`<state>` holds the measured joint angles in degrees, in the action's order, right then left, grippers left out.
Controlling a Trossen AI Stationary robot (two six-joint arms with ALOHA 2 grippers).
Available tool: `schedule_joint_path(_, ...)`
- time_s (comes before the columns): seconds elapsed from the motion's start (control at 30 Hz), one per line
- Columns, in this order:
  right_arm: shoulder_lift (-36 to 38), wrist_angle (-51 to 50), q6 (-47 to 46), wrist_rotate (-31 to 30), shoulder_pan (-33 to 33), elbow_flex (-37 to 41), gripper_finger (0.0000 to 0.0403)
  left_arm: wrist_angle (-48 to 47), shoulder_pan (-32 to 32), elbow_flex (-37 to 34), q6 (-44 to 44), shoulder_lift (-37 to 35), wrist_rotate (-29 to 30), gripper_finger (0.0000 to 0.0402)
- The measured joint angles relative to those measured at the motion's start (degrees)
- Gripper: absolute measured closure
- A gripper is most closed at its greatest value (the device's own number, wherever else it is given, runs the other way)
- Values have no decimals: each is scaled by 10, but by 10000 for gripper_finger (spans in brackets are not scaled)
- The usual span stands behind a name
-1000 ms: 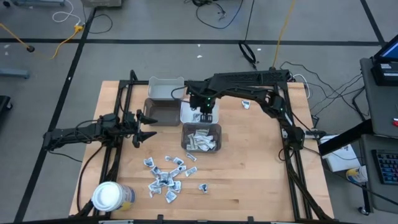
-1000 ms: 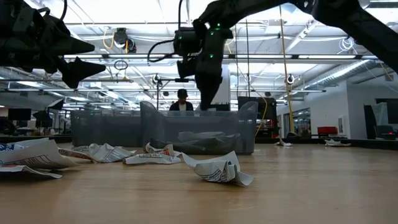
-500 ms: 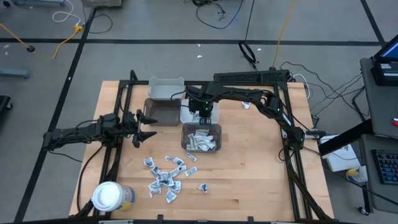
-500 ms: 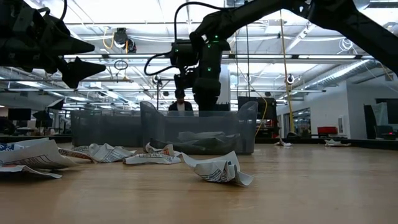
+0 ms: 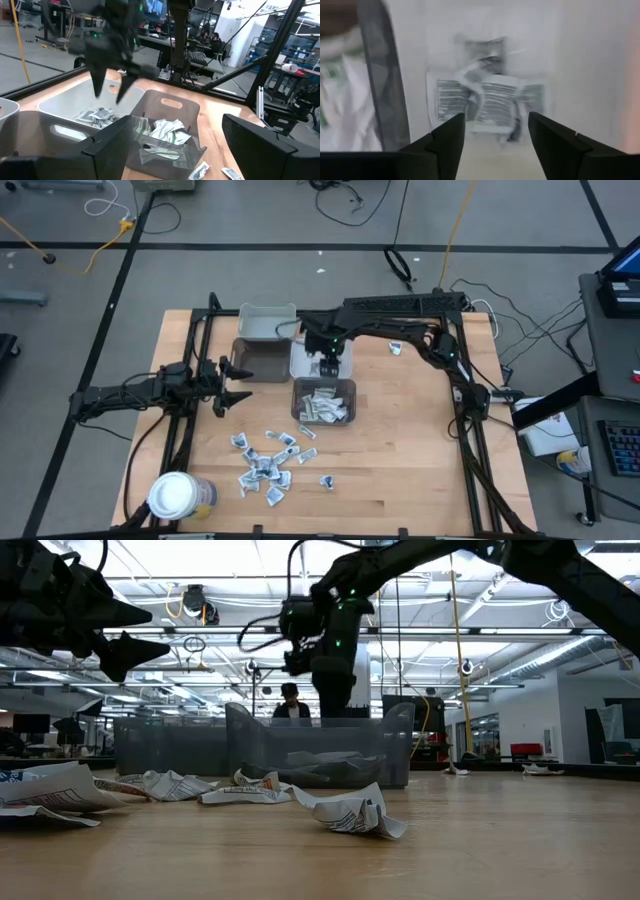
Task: Pick & Place First Aid Supplies
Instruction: Put the gray towelette pack into the white bin
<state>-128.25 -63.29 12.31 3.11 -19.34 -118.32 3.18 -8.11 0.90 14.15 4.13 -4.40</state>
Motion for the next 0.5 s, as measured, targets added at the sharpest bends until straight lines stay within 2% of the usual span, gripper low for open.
schedule_joint_path(0.5,59,2,-368,-1,-43,0,186,0,0,0,0,0,0,91)
